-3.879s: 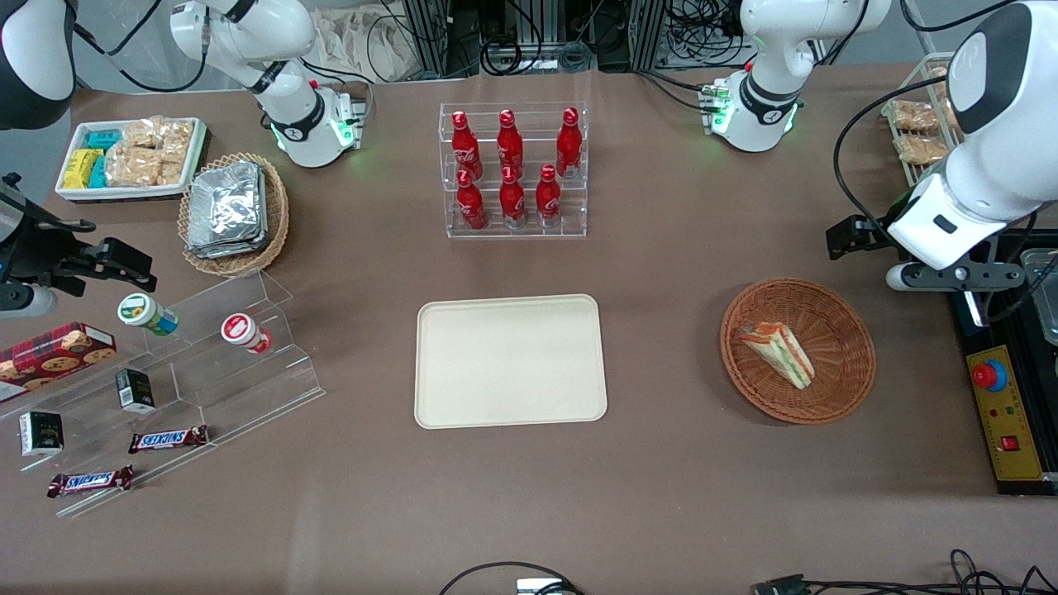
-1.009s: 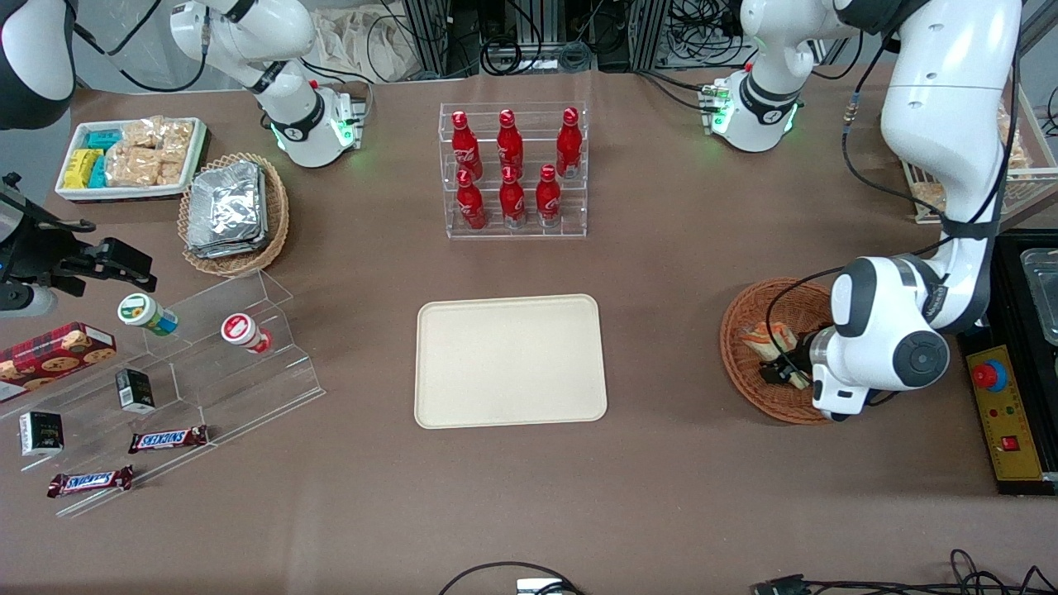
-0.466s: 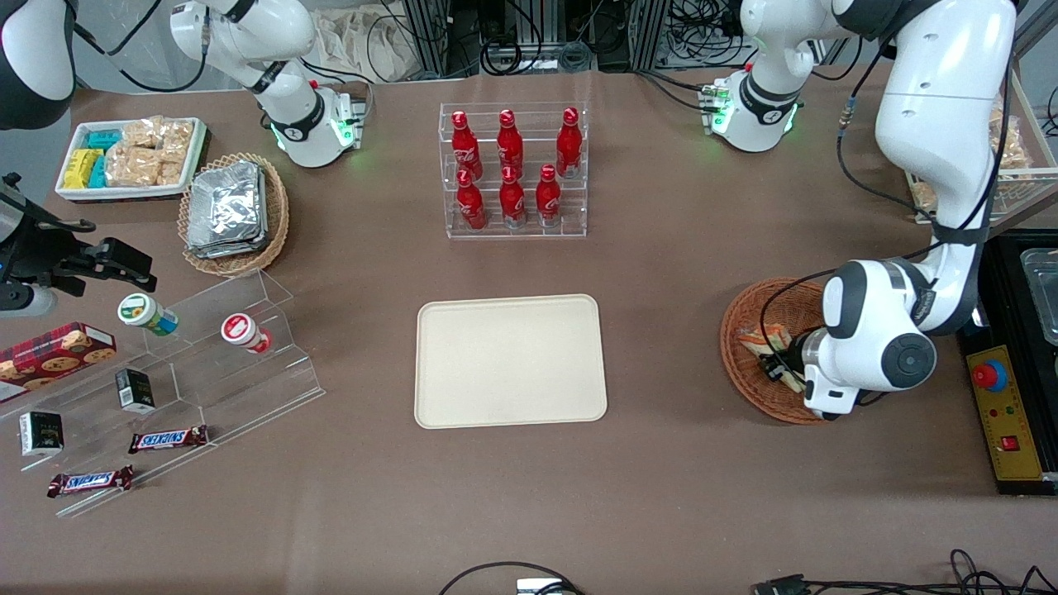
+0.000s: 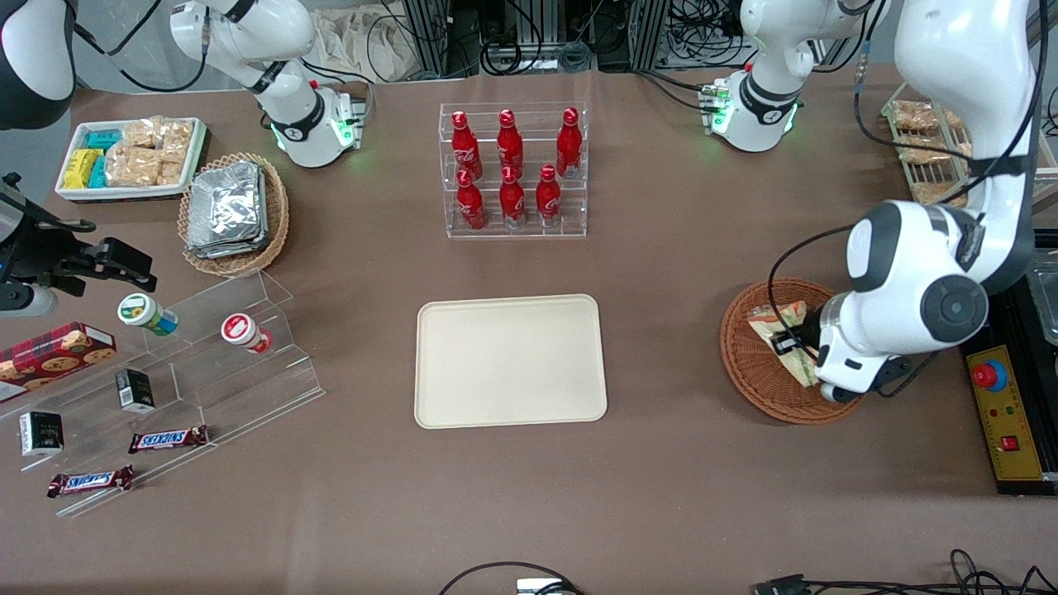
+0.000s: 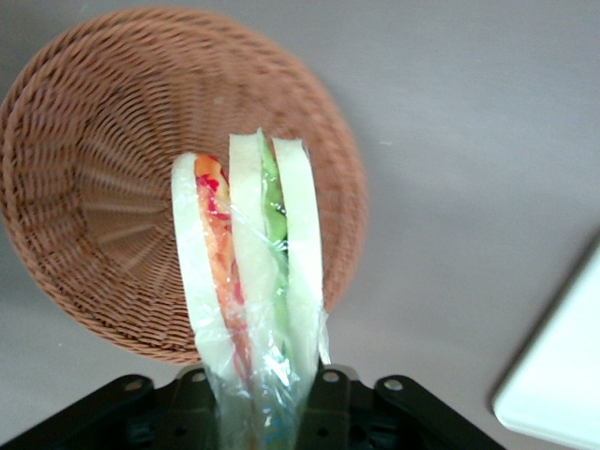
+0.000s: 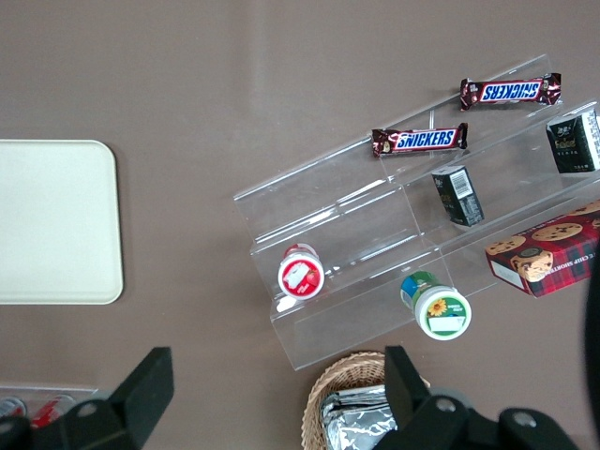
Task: Place sandwich from basket to tray
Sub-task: 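Lift the sandwich and carry it over the cream tray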
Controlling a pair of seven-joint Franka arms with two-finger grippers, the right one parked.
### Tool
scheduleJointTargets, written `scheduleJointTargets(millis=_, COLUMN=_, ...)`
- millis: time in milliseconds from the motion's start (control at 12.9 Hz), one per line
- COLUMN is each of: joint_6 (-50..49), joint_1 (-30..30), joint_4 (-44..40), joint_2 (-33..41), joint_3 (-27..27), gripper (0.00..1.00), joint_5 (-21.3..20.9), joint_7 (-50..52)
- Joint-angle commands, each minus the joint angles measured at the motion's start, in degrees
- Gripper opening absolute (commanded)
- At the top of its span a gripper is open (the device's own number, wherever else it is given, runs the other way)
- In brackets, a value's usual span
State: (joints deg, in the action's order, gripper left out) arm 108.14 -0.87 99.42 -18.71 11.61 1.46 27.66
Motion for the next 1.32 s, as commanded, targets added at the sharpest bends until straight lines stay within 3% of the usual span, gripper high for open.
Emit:
scheduleJointTargets(millis=0, joint_6=-1.61, joint_1=0.16, joint_4=-4.84, joint_2=-0.53, joint_3=5.60, gripper=0.00, joint_5=0.22, joint_7=-5.49)
scheduleJointTargets(millis=233, joint_6=-1.53, joint_1=2.17, joint_4=-13.09, joint_2=-7.37, joint_3=11.05, gripper=0.00, joint_5=0.39, joint_7=-5.78)
scheduleJointTargets(millis=621, joint_6=-0.56, joint_1=11.14, joint_4=-21.19, joint_2=-20.55, joint_3=11.77, gripper=0.00, joint_5=0.57, joint_7=-4.02)
scheduleJointTargets(millis=1241, joint_6=8.40, joint_1=16.86, joint_4=-22.34, joint_2=-30.94, joint_3=11.60, gripper=0.00, joint_5=0.13, joint_7=-4.28)
